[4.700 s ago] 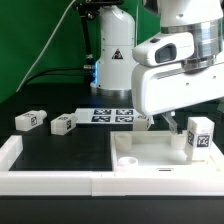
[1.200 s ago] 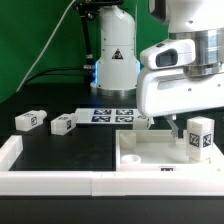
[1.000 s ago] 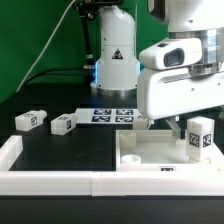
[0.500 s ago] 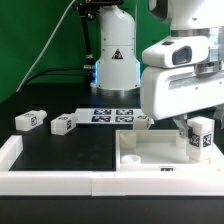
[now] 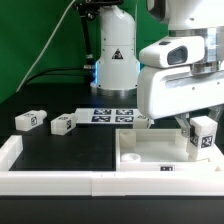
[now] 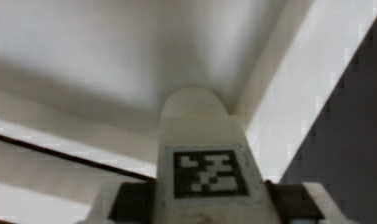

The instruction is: Assemble one leg

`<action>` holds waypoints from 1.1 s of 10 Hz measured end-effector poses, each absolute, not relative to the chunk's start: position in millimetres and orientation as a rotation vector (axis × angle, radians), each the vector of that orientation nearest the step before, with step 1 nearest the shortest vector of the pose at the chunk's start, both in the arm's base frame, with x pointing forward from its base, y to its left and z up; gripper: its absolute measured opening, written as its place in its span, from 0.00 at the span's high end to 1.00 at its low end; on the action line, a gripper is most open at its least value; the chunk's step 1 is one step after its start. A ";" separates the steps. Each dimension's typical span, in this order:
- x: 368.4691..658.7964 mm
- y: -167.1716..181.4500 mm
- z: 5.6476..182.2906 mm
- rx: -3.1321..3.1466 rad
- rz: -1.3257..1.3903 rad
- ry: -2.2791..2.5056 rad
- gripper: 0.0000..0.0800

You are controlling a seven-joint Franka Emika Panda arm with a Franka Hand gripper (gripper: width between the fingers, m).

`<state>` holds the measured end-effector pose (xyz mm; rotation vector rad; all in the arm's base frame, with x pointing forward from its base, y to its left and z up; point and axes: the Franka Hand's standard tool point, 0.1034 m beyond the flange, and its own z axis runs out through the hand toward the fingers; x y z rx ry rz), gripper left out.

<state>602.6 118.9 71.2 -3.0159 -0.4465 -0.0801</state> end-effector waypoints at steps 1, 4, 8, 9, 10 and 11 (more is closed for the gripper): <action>602.5 115.4 70.9 -3.019 -0.092 -0.155 0.63; 601.4 114.2 69.4 -2.948 -0.089 0.463 0.63; 599.4 124.1 66.7 -2.650 -0.055 1.225 0.63; 598.5 128.4 66.1 -2.586 -0.038 1.357 0.63; 599.3 129.9 66.1 -2.505 -0.023 1.500 0.63; 599.4 130.4 66.1 -2.446 -0.010 1.588 0.63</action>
Offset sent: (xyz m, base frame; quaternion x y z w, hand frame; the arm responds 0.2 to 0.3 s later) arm -0.0060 -0.0062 -0.0011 0.0027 0.0172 0.3441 0.9388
